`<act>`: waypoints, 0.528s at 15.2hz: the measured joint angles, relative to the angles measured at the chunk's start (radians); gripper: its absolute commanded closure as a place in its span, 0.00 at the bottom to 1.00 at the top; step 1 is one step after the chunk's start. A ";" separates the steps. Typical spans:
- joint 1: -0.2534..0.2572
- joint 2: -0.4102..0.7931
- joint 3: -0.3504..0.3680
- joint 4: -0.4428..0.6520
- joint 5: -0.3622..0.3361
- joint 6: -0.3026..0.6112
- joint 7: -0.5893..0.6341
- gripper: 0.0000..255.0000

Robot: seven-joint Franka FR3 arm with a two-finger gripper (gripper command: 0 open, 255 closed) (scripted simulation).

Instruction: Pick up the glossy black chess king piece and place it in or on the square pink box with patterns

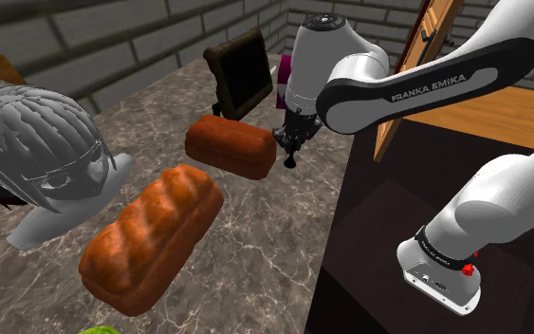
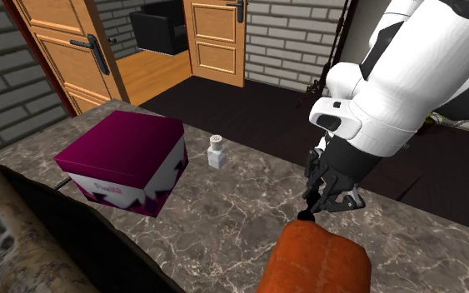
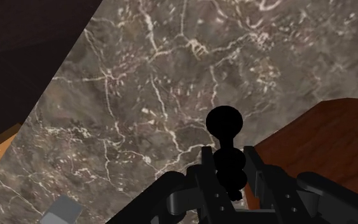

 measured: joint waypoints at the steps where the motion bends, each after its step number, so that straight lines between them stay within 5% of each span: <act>1: 0.001 -0.004 -0.003 0.009 0.002 -0.013 -0.004 1.00; 8: 0.007 -0.039 -0.020 0.070 0.017 -0.106 -0.029 1.00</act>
